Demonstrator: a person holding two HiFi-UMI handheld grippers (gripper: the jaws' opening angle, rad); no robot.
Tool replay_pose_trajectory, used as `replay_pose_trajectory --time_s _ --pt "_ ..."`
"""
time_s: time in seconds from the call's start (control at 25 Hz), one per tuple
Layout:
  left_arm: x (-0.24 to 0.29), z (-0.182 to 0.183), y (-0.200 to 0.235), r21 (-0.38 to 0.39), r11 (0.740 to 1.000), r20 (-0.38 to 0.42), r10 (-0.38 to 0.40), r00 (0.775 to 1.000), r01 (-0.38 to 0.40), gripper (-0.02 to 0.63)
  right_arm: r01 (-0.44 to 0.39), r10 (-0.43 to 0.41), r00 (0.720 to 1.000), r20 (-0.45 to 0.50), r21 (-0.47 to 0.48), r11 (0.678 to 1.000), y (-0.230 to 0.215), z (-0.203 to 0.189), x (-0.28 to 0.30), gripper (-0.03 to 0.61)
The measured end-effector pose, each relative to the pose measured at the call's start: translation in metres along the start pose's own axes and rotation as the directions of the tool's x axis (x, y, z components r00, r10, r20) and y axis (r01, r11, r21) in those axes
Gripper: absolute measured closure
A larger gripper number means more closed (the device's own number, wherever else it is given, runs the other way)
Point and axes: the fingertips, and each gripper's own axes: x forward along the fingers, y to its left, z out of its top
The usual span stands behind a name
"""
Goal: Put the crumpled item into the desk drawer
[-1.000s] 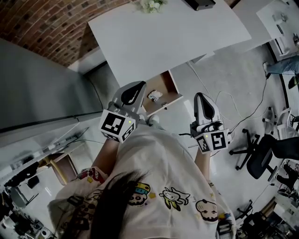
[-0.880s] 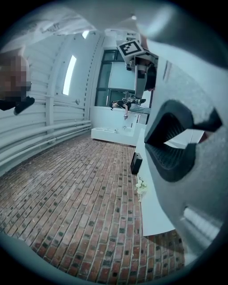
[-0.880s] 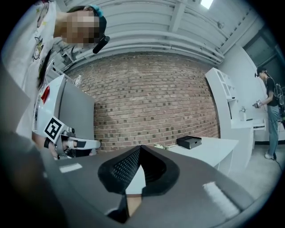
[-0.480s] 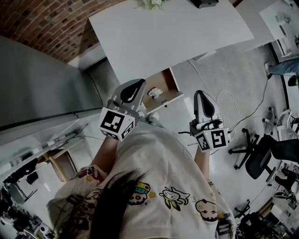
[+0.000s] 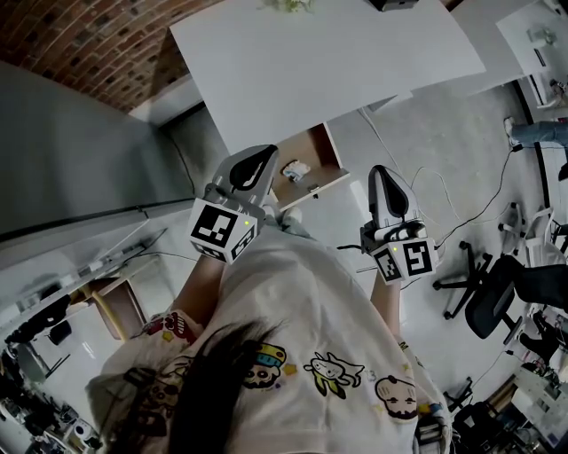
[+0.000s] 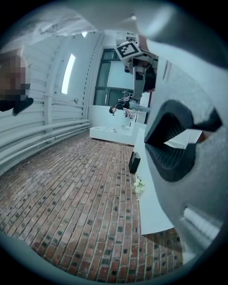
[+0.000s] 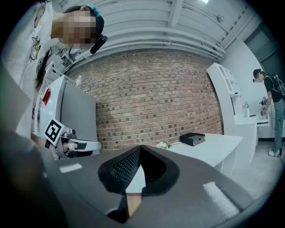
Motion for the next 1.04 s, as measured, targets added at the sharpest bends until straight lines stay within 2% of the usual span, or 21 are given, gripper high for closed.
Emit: replay_pose_trajectory --time_s 1.04 --pt "0.0013 -0.0034 0.0051 0.001 1.0 -0.015 0.011 1.0 -0.011 0.615 -0.012 0.013 1.0 -0.017 0.024 1.0 0.002 -0.0072 0.0057 0.571"
